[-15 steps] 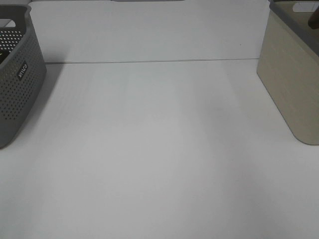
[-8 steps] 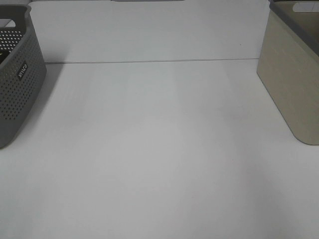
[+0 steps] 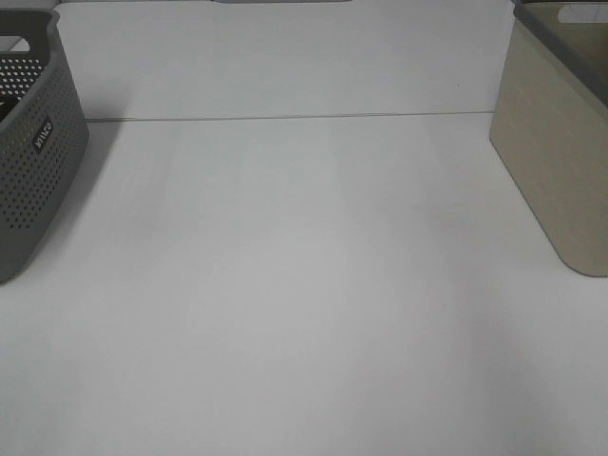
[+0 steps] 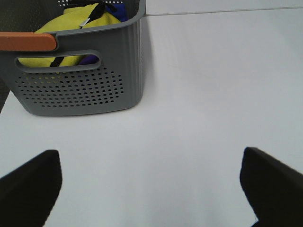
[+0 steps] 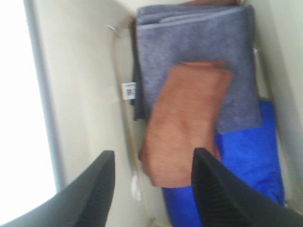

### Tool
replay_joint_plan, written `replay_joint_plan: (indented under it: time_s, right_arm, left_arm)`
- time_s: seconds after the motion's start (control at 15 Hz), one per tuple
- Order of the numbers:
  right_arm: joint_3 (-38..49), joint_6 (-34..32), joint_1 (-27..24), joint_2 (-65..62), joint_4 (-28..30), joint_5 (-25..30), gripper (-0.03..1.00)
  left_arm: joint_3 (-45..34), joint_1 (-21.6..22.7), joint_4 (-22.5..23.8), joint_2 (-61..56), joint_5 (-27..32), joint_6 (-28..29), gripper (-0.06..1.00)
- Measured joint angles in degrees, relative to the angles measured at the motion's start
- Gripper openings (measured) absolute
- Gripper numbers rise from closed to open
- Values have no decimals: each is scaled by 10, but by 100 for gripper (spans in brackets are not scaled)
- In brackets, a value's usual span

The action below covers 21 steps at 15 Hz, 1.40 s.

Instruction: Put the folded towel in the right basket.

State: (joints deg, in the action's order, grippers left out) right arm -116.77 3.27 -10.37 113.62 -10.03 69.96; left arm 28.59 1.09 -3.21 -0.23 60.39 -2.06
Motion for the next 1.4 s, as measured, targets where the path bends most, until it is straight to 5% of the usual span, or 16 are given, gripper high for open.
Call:
replay_joint_plan:
  time_s: [0.53, 0.8, 1.4]
  right_arm:
    - [4, -40, 148, -66, -5, 1, 51]
    - [175, -45, 160, -206, 35, -1, 60]
    - [582, -54, 160, -543, 64, -1, 60]
  left_arm:
    - [0, 0, 0, 0, 0, 0, 97]
    - [0, 0, 0, 0, 0, 0, 97]
    - [0, 0, 0, 0, 0, 0, 97]
